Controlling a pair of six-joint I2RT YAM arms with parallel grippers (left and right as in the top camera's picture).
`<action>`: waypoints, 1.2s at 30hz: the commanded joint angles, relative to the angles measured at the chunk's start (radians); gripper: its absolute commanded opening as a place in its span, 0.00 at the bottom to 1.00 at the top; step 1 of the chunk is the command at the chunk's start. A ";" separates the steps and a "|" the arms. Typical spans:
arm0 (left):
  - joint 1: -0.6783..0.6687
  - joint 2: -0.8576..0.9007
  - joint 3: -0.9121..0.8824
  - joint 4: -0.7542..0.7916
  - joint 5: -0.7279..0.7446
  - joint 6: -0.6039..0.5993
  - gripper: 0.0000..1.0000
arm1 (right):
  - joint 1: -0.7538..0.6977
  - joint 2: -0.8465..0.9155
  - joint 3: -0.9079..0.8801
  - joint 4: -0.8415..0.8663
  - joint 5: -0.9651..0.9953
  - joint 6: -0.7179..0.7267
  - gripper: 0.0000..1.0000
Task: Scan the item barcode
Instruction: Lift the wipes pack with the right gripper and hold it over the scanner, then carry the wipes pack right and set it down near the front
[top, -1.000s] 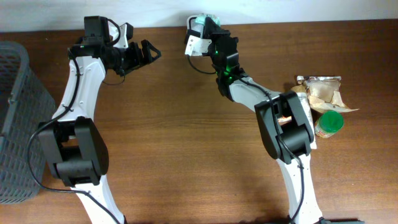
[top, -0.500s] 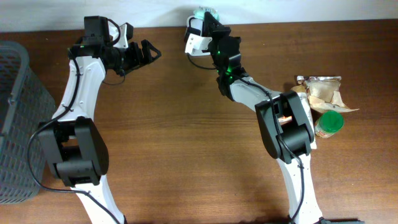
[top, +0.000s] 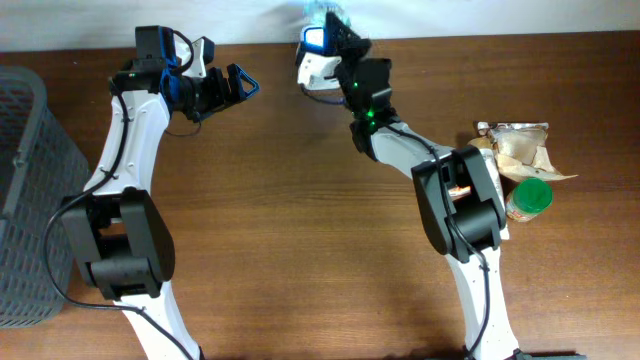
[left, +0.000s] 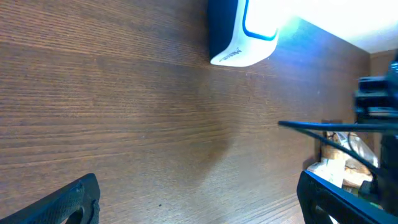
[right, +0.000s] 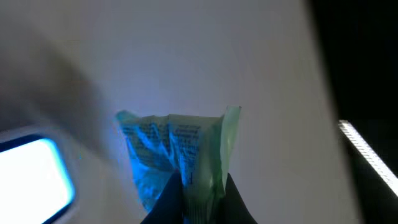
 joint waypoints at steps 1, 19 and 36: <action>0.003 -0.003 0.005 0.002 0.003 0.009 0.99 | 0.000 -0.011 0.011 0.002 -0.005 -0.029 0.04; 0.003 -0.003 0.005 0.002 0.003 0.009 0.99 | 0.002 -0.619 0.011 -0.951 0.122 0.862 0.04; 0.003 -0.003 0.005 0.002 0.003 0.009 0.99 | -0.574 -0.703 -0.095 -2.271 0.108 1.723 0.88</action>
